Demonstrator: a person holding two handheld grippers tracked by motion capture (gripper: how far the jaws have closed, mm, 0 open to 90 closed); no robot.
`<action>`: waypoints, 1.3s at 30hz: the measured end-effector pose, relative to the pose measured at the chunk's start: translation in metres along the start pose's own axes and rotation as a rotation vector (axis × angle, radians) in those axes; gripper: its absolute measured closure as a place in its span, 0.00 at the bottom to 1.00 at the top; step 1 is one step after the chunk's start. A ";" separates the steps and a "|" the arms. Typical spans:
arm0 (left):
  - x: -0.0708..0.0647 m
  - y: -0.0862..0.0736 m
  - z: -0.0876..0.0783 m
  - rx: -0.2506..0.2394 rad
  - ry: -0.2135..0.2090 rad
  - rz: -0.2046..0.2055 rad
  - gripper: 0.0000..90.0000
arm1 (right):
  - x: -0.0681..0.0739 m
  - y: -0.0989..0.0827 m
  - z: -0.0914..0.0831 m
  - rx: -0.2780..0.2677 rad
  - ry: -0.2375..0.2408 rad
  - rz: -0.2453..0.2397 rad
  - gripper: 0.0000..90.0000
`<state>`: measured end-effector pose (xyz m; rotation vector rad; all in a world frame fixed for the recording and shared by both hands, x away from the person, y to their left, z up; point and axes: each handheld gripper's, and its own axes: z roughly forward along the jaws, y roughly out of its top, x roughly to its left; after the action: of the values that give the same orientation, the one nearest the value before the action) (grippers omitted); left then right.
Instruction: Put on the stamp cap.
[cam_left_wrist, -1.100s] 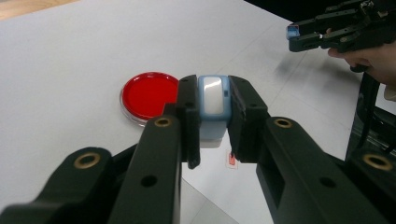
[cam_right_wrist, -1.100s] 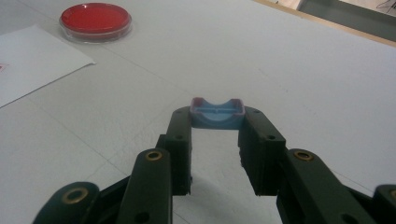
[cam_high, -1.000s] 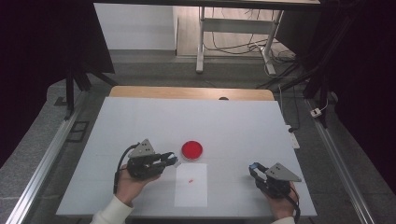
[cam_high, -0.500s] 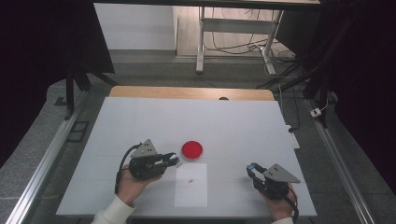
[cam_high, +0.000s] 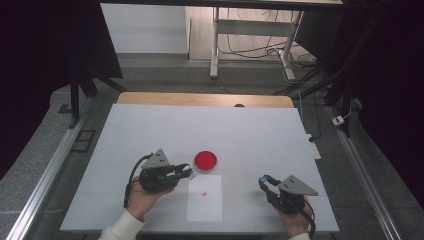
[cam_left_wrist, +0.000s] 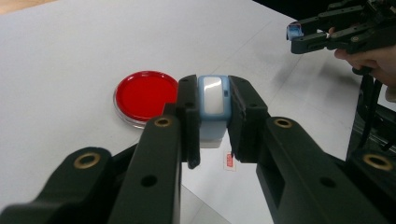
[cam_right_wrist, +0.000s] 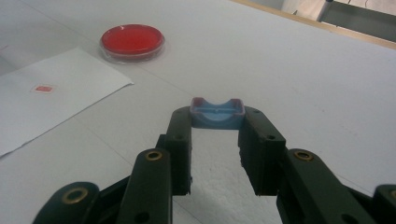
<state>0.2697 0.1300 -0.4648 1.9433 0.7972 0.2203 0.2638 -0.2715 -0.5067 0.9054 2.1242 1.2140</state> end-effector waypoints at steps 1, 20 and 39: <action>0.000 0.000 0.000 0.000 0.000 -0.001 0.84 | 0.001 0.000 0.001 0.000 0.002 -0.001 0.72; -0.002 0.002 0.002 -0.005 -0.010 -0.006 0.84 | 0.023 0.009 0.020 -0.002 0.062 -0.023 0.72; -0.003 0.002 0.003 -0.006 -0.010 -0.003 0.84 | 0.045 0.013 0.034 0.005 0.100 -0.066 0.72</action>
<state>0.2696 0.1255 -0.4639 1.9364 0.7918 0.2104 0.2631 -0.2145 -0.5155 0.7858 2.2185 1.2449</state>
